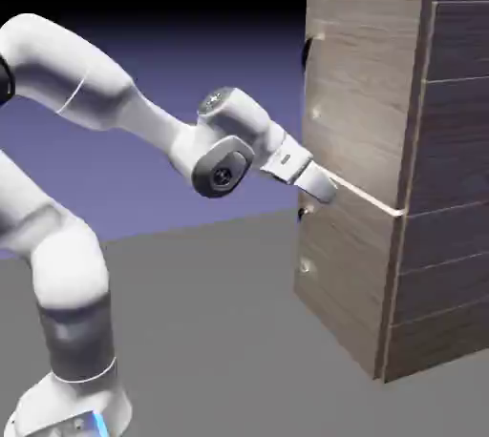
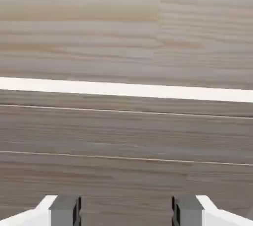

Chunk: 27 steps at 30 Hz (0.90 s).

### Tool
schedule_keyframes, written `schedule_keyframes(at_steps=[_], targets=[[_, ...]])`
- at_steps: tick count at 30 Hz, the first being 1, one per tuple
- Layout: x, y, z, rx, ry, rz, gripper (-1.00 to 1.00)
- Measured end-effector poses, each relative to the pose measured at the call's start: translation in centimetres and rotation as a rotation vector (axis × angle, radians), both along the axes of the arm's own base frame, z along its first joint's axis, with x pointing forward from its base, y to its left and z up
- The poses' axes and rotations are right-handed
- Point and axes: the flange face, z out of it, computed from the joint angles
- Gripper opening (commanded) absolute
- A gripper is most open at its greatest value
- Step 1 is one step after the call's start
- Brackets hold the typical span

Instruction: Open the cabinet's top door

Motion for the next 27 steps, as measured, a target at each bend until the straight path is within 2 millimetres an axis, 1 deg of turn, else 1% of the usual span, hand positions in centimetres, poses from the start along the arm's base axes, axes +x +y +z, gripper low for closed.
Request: schedule_keyframes(at_steps=[7,14,18,21,27], targets=[[-1.4,-0.4,6.1,0.398,-0.147,-0.337,0.00],[-3.3,0.6,10.9,0.821,-0.284,-0.597,0.00],[-4.5,1.7,13.0,1.070,-0.349,-0.711,0.00],[-5.2,2.9,14.2,1.260,-0.387,-0.781,0.00],[-6.2,5.8,15.6,1.640,-0.430,-0.885,0.00]])
